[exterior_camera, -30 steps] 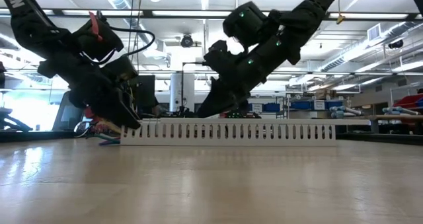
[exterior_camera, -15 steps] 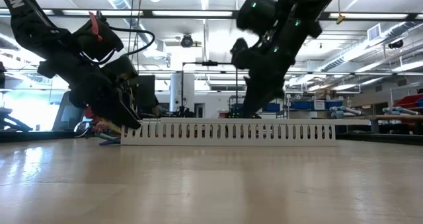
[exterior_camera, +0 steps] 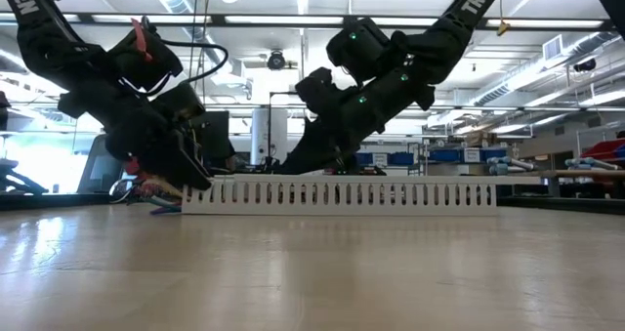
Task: Ziptie cables
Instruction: Close the white cable duct cover
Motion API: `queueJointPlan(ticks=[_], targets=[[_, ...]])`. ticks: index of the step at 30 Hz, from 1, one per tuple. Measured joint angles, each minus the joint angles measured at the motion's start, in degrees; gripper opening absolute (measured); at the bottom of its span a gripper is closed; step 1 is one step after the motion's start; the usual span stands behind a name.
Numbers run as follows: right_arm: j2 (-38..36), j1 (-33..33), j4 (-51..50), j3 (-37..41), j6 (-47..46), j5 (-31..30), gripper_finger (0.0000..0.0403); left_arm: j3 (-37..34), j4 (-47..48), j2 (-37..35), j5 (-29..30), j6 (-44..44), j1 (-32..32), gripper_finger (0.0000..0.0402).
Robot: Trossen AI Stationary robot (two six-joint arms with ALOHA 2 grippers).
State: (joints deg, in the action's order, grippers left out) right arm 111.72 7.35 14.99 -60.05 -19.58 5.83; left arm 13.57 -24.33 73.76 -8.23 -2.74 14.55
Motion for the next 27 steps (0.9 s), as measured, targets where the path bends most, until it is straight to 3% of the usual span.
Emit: queueJointPlan(ticks=[9,20,27], targets=[[0.0,-0.4,-0.4,0.0,0.2,-0.5,0.0,-0.1,-2.1,0.1,-0.2,1.1,0.0,0.0198],[0.0,-0.4,-0.2,0.0,0.2,-0.3,0.0,0.4,-4.7,0.5,-0.4,0.0,-0.1,0.0262],[0.0,-0.5,0.0,0.1,0.1,-0.2,0.0,0.4,-7.7,4.9,-0.6,0.0,-0.1,0.0261]])
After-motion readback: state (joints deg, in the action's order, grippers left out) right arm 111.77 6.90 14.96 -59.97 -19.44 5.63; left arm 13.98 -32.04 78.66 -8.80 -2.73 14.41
